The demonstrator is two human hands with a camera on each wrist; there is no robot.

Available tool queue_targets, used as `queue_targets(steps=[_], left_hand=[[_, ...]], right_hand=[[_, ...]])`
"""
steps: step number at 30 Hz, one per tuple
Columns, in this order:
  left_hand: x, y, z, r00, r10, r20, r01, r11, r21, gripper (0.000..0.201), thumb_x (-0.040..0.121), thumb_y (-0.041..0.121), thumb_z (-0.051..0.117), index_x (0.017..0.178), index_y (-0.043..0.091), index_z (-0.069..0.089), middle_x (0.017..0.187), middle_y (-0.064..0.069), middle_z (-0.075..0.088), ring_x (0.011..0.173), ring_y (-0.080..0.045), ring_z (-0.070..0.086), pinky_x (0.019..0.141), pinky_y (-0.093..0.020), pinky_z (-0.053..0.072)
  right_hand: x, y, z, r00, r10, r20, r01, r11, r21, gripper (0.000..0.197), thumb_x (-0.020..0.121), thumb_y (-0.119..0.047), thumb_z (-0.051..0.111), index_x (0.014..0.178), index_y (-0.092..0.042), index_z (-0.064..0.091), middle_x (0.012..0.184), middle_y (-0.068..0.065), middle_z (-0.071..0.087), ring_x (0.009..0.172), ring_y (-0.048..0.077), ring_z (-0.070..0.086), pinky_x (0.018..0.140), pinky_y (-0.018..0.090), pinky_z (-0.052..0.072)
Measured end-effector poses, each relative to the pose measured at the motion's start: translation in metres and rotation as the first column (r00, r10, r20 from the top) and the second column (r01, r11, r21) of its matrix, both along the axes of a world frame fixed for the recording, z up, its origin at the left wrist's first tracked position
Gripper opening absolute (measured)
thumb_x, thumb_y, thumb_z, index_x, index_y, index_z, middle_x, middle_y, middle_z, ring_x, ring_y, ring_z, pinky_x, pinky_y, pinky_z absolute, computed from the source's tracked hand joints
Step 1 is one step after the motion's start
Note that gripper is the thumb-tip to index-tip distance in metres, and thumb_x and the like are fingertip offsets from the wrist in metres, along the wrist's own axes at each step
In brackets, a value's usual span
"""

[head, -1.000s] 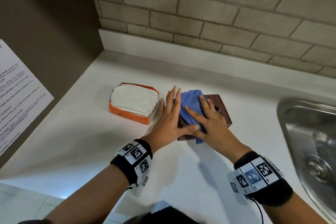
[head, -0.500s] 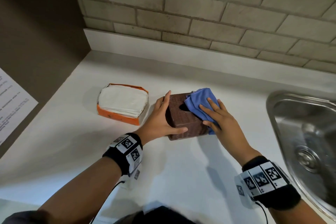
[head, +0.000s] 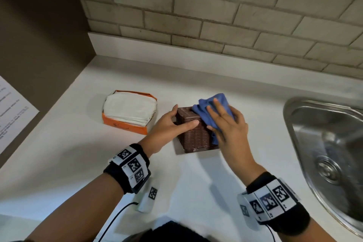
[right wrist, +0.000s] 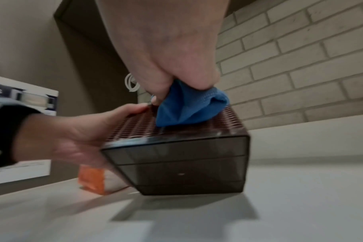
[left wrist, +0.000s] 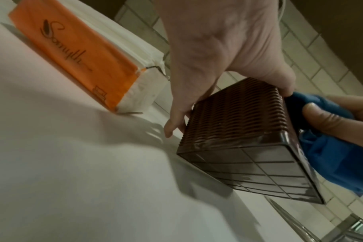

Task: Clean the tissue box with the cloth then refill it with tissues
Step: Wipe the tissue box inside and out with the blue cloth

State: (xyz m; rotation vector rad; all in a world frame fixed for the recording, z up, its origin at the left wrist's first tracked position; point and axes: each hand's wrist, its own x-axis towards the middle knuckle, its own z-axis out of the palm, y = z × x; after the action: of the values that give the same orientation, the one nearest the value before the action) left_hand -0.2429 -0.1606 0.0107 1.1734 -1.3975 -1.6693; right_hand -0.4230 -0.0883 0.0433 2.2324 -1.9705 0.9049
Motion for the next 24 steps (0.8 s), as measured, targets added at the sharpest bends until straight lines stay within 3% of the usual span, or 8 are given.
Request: queue_targets(steps=[2,4,6,8,11,13,19,24], left_hand=[[0.001,0.0,0.0,1.0,-0.013,-0.008,0.013,1.0,-0.001,0.071,0.06,0.045,0.082,0.124,0.025,0.058,0.108,0.004,0.073,0.104,-0.01,0.067,0.094,-0.027,0.048],[0.005,-0.001,0.001,1.0,-0.004,-0.001,0.004,1.0,0.0,0.072,0.062,0.043,0.084,0.126,0.025,0.056,0.108,0.006,0.073,0.102,-0.008,0.067,0.085,-0.016,0.048],[0.008,-0.001,0.001,1.0,0.022,0.006,-0.023,1.0,0.017,0.089,0.067,0.038,0.082,0.143,0.025,0.038,0.116,0.009,0.068,0.104,0.001,0.063,0.074,-0.006,0.048],[0.008,0.001,0.001,1.0,0.01,-0.007,-0.01,1.0,0.015,0.097,0.07,0.034,0.082,0.148,0.024,0.026,0.127,0.005,0.062,0.11,-0.001,0.061,0.073,-0.005,0.048],[0.007,0.006,0.0,1.0,-0.027,-0.006,0.027,0.999,-0.029,0.058,0.074,0.021,0.081,0.125,0.031,0.054,0.117,0.003,0.067,0.109,-0.011,0.064,0.081,-0.013,0.05],[0.007,0.011,0.004,0.999,-0.047,0.015,0.048,0.994,-0.097,0.042,0.075,0.019,0.08,0.11,0.031,0.062,0.112,0.0,0.07,0.107,-0.013,0.065,0.087,-0.022,0.05],[0.007,0.014,0.009,0.997,-0.052,-0.061,0.048,0.997,-0.063,0.036,0.077,0.018,0.077,0.109,0.028,0.064,0.109,0.001,0.072,0.104,-0.012,0.067,0.089,-0.026,0.052],[0.01,0.014,0.01,0.994,-0.095,-0.053,0.091,0.993,-0.077,0.04,0.078,0.017,0.077,0.11,0.035,0.063,0.117,0.002,0.068,0.109,-0.009,0.063,0.094,-0.024,0.051]], right_hand=[[0.007,0.003,-0.002,0.996,0.069,-0.05,-0.07,0.997,-0.015,0.05,0.088,-0.006,0.054,0.135,-0.022,0.05,0.147,-0.003,0.041,0.121,0.03,0.038,0.101,0.032,0.03],[-0.002,0.002,-0.002,0.998,0.062,-0.029,-0.062,0.998,0.001,0.048,0.09,-0.009,0.046,0.136,-0.026,0.049,0.148,-0.005,0.039,0.122,0.028,0.038,0.101,0.034,0.033],[-0.014,-0.001,0.001,0.999,0.003,0.048,-0.004,1.0,0.024,0.049,0.09,-0.005,0.051,0.133,-0.029,0.052,0.145,-0.009,0.043,0.12,0.027,0.039,0.097,0.042,0.039],[-0.016,-0.004,0.011,0.996,-0.007,0.089,0.002,0.998,0.058,0.043,0.089,-0.01,0.058,0.126,-0.032,0.057,0.136,-0.014,0.051,0.116,0.026,0.041,0.094,0.043,0.038],[0.0,-0.01,0.026,0.989,0.144,0.033,-0.147,0.974,0.17,0.031,0.091,-0.024,0.057,0.119,-0.037,0.06,0.126,-0.02,0.059,0.111,0.021,0.043,0.091,0.033,0.028],[0.013,-0.018,0.035,0.968,0.249,-0.004,-0.238,0.93,0.28,0.03,0.092,-0.03,0.053,0.121,-0.037,0.058,0.124,-0.02,0.06,0.108,0.018,0.042,0.088,0.029,0.023],[0.012,-0.062,0.063,0.929,0.37,-0.023,-0.272,0.722,0.636,0.035,0.097,-0.036,0.043,0.131,-0.04,0.048,0.124,-0.009,0.059,0.106,0.021,0.039,0.099,0.04,0.034],[0.001,-0.073,0.069,0.896,0.442,0.035,-0.326,0.603,0.728,0.031,0.095,-0.036,0.048,0.123,-0.048,0.052,0.11,-0.002,0.06,0.097,0.016,0.041,0.091,0.035,0.036]])
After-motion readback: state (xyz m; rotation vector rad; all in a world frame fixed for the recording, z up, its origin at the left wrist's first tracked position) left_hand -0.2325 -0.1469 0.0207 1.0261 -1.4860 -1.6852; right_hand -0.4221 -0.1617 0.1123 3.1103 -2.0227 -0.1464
